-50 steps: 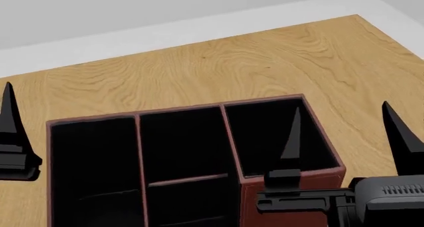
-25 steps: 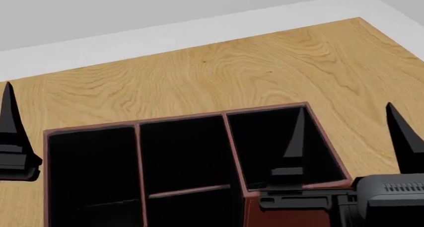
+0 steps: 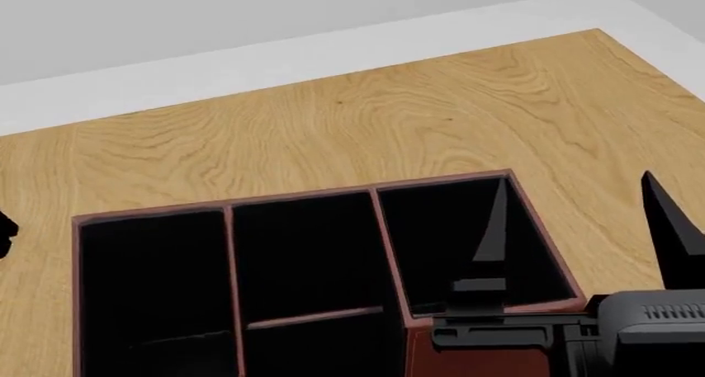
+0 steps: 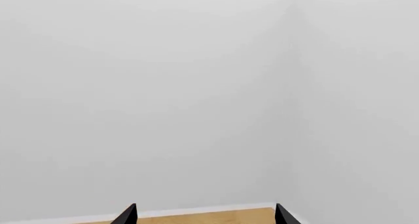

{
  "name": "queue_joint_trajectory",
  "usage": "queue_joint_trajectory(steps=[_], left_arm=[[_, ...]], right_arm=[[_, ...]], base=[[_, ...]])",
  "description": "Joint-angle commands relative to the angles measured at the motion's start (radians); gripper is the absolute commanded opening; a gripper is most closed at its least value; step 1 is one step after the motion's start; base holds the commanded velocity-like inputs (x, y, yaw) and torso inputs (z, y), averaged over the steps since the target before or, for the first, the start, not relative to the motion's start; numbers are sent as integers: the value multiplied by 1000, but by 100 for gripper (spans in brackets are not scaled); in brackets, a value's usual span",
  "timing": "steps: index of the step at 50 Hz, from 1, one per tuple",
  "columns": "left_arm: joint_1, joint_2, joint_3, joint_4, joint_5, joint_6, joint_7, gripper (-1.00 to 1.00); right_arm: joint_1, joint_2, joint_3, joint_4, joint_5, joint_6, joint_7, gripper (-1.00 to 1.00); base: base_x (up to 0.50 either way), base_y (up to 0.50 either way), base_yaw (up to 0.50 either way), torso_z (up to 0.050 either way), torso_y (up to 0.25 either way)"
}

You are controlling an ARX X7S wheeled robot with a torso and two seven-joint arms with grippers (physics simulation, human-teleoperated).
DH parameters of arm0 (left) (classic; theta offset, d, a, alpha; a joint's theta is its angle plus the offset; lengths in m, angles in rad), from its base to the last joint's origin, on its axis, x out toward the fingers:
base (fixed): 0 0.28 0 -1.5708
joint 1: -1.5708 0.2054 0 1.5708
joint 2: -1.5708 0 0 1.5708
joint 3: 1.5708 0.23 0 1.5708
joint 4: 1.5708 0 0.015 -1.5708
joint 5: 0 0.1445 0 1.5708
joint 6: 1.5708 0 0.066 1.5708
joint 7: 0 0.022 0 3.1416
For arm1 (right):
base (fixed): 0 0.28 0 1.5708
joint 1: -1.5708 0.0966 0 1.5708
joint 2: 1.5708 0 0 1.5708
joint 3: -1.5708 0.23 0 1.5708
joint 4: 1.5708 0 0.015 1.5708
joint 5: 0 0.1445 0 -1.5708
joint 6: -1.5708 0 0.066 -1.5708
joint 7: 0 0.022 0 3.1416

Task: Pick up the book and place it in the back compartment of the caddy.

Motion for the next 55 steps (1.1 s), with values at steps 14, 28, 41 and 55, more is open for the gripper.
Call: queue_joint_trajectory(steps=[14, 28, 41, 55], left_arm=[[-499, -269, -214, -102, -387, -671, 4, 100], [-712, -401, -110, -418, -356, -819, 42, 100], [-841, -455, 96, -634, -266, -759, 139, 100], [-993, -478, 313, -826, -161, -658, 290, 100]], right_arm=[[-5, 5, 17, -10, 36, -1, 2, 100], [-2, 13, 23, -36, 57, 22, 15, 100], [-2, 19, 20, -41, 65, 26, 24, 100], [28, 30, -5, -40, 54, 46, 44, 100]], base=[[0, 0, 0, 0, 0], [0, 0, 0, 0, 0], [0, 0, 0, 0, 0], [0, 0, 0, 0, 0]])
